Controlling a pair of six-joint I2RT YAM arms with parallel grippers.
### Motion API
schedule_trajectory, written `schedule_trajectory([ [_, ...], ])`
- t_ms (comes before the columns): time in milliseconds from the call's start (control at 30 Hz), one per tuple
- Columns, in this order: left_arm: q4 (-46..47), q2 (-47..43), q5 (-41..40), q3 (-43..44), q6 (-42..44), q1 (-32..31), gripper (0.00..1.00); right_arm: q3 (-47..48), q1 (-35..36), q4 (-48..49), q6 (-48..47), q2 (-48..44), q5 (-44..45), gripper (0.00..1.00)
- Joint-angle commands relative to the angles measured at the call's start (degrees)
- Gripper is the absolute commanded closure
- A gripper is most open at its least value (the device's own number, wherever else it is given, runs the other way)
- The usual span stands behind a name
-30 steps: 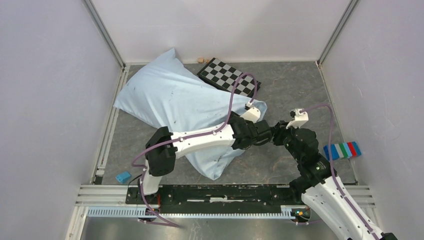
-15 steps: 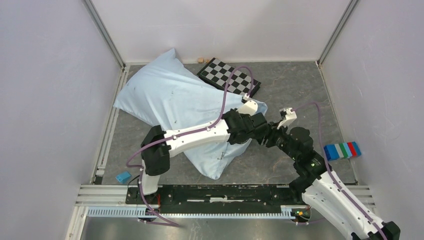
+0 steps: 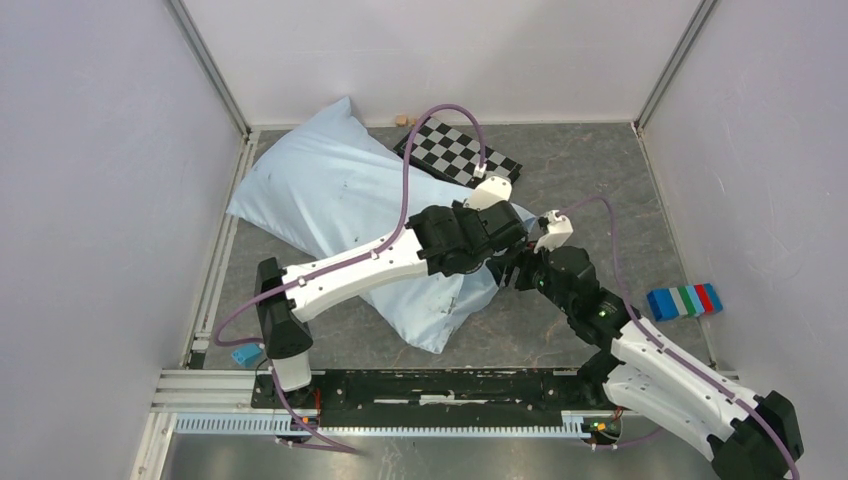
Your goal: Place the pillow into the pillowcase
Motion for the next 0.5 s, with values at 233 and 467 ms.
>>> schedule_trajectory([
  [233,0.6,-3.8,5.0,4.6,3.2,0.4,0.96,4.5,0.6,3.5,-1.0,7.5,3.3,0.46],
  [467,2.4,-4.6,12.2,6.1,4.4,0.4,0.98,9.0,0.6,10.8,-0.8,6.3,-3.3,1.00],
])
